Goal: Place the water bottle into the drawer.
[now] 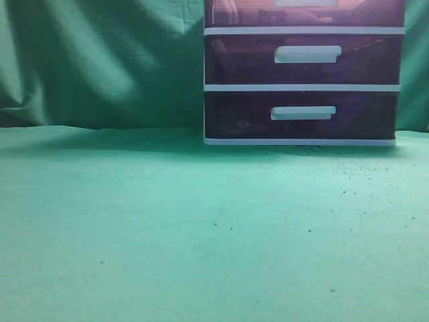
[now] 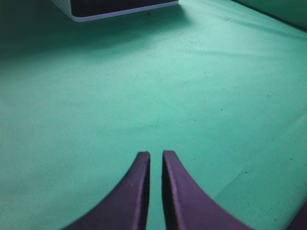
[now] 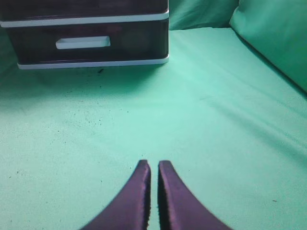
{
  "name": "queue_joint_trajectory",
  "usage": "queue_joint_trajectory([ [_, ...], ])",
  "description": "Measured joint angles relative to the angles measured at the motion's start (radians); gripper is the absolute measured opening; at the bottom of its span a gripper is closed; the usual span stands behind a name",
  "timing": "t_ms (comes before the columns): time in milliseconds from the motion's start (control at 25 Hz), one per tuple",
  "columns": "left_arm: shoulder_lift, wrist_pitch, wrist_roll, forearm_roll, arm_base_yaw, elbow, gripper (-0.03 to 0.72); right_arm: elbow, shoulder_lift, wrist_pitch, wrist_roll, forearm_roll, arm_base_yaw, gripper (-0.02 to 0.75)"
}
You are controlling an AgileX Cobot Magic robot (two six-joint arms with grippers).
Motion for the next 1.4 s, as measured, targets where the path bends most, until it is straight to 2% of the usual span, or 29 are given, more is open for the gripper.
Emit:
queue_joint_trajectory([
  [160, 0.000, 0.000, 0.000, 0.000, 0.000, 0.000, 0.056, 0.000, 0.000, 0.012, 0.000, 0.000, 0.000, 0.000],
  [200, 0.000, 0.000, 0.000, 0.000, 0.000, 0.000, 0.056, 0.000, 0.000, 0.012, 0.000, 0.000, 0.000, 0.048],
  [240, 0.000, 0.000, 0.000, 0.000, 0.000, 0.000, 0.056, 0.000, 0.000, 0.012, 0.000, 0.000, 0.000, 0.048],
  [280, 0.000, 0.000, 0.000, 0.000, 0.000, 0.000, 0.056, 0.000, 0.000, 0.012, 0.000, 0.000, 0.000, 0.000],
  [320, 0.000, 0.000, 0.000, 0.000, 0.000, 0.000, 0.056, 0.000, 0.000, 0.012, 0.000, 0.000, 0.000, 0.048],
  [760, -0.002, 0.000, 0.000, 0.018, 0.010, 0.000, 0.056, 0.000, 0.000, 0.012, 0.000, 0.000, 0.000, 0.048],
  [840, -0.006, -0.006, 0.000, 0.040, 0.068, 0.005, 0.056, 0.000, 0.000, 0.012, 0.000, 0.000, 0.000, 0.048],
  [1080, -0.009, -0.177, 0.000, 0.127, 0.412, 0.085, 0.056, 0.000, 0.000, 0.012, 0.000, 0.000, 0.000, 0.048],
  [1200, -0.009, -0.218, 0.026, 0.153, 0.548, 0.126, 0.056, 0.000, 0.000, 0.012, 0.000, 0.000, 0.000, 0.048],
  [1320, -0.030, -0.230, 0.057, 0.159, 0.647, 0.160, 0.056, 0.000, 0.000, 0.012, 0.000, 0.000, 0.000, 0.048],
  [1400, -0.068, -0.233, 0.063, 0.163, 0.686, 0.187, 0.056, 0.000, 0.000, 0.012, 0.000, 0.000, 0.000, 0.048],
])
